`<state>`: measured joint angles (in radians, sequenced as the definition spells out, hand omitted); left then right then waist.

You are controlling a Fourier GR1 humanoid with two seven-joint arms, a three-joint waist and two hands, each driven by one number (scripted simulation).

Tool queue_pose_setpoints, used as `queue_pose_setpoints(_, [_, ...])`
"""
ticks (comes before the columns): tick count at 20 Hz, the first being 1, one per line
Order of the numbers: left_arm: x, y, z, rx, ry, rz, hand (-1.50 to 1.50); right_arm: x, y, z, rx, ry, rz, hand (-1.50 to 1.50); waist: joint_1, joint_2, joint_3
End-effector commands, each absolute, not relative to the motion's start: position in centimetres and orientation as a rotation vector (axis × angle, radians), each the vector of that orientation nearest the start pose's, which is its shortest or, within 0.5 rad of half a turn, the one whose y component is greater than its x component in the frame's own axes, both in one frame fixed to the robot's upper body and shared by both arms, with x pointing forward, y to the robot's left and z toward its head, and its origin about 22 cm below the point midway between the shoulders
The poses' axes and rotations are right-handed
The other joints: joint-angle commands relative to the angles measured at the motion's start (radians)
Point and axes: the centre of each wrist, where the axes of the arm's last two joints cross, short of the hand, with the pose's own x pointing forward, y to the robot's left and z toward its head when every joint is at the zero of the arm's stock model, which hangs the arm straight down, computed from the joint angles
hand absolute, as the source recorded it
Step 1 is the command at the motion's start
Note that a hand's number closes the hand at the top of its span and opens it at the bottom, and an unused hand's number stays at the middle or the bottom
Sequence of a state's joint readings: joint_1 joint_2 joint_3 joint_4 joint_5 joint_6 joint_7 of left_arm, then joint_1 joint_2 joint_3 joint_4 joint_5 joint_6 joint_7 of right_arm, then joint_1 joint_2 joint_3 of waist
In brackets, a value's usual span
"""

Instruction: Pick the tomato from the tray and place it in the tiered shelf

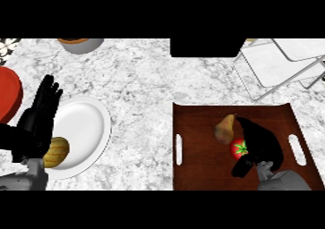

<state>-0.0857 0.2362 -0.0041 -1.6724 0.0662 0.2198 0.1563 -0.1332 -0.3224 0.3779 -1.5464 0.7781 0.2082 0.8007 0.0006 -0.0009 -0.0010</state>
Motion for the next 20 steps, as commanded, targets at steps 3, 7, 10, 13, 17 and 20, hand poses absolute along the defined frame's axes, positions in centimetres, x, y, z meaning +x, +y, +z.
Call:
queue_pose_setpoints(3, [26.3, 26.9, 7.3, 0.246, -1.605, 0.049, 0.00, 26.2, -21.3, 0.9, -0.855, -0.740, 1.067, 1.50, 0.001, 0.001, 0.001])
queue_pose_setpoints(7, [25.5, 26.6, 6.7, 0.252, -1.612, 0.037, 0.00, 25.3, -20.5, 0.3, -0.972, -0.798, 1.131, 1.50, 0.002, 0.000, 0.001])
queue_pose_setpoints(10, [25.9, 25.8, 4.7, 0.239, -1.617, 0.026, 0.00, 24.8, -23.2, -0.7, -0.925, -0.882, 1.226, 1.50, -0.003, 0.002, 0.001])
queue_pose_setpoints(13, [25.9, 27.2, 5.3, 0.257, -1.608, 0.041, 0.00, 24.6, -28.2, 1.0, -0.818, -0.979, 1.347, 1.50, -0.008, 0.003, 0.002])
queue_pose_setpoints(17, [26.4, 26.4, 6.3, 0.254, -1.619, 0.057, 0.00, 24.8, -32.9, 2.0, -0.767, -1.078, 1.384, 1.50, -0.004, 0.002, 0.002])
queue_pose_setpoints(20, [26.0, 27.1, 6.1, 0.261, -1.625, 0.054, 0.00, 25.1, -32.2, 3.8, -0.679, -1.139, 1.300, 1.50, -0.004, 0.000, 0.001])
